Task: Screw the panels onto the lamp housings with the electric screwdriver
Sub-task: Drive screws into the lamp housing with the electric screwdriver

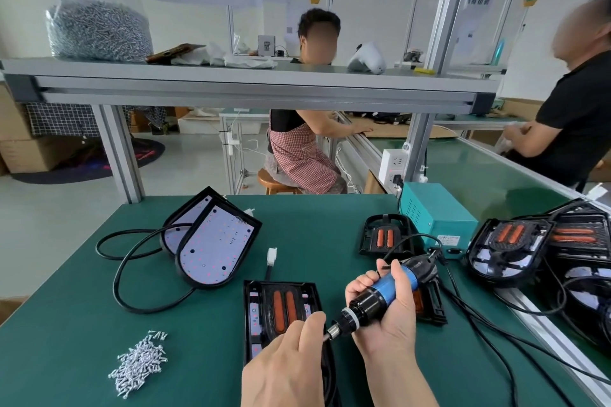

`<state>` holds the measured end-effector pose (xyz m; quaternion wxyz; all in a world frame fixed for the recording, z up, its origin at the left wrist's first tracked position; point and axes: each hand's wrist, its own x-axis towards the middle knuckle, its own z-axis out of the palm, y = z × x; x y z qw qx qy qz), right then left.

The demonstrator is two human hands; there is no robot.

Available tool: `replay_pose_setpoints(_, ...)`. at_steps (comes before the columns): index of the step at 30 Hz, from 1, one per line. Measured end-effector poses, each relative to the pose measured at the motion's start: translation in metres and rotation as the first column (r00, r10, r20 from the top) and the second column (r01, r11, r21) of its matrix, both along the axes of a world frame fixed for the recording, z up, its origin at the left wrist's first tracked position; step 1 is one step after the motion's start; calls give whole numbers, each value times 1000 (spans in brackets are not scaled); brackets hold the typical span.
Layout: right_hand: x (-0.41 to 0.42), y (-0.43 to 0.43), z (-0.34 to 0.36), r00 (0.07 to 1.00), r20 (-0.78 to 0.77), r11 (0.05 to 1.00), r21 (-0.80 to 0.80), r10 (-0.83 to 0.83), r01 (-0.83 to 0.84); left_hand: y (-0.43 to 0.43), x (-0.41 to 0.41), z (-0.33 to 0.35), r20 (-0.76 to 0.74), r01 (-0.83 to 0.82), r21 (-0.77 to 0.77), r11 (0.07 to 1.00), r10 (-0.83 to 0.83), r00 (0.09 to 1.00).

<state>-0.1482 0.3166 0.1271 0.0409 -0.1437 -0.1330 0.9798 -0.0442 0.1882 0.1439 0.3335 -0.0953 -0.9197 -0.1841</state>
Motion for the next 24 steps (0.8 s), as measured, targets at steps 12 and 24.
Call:
replay_pose_setpoints(12, -1, 1, -2, 1000, -8, 1000, -9, -8, 7, 1, -6, -3, -3, -27, -22, 999, 27, 1000)
replay_pose_setpoints(24, 1, 2, 1, 1000, -9, 999, -42, -2, 2, -5, -7, -1, 79, 86, -47, 995, -82, 994)
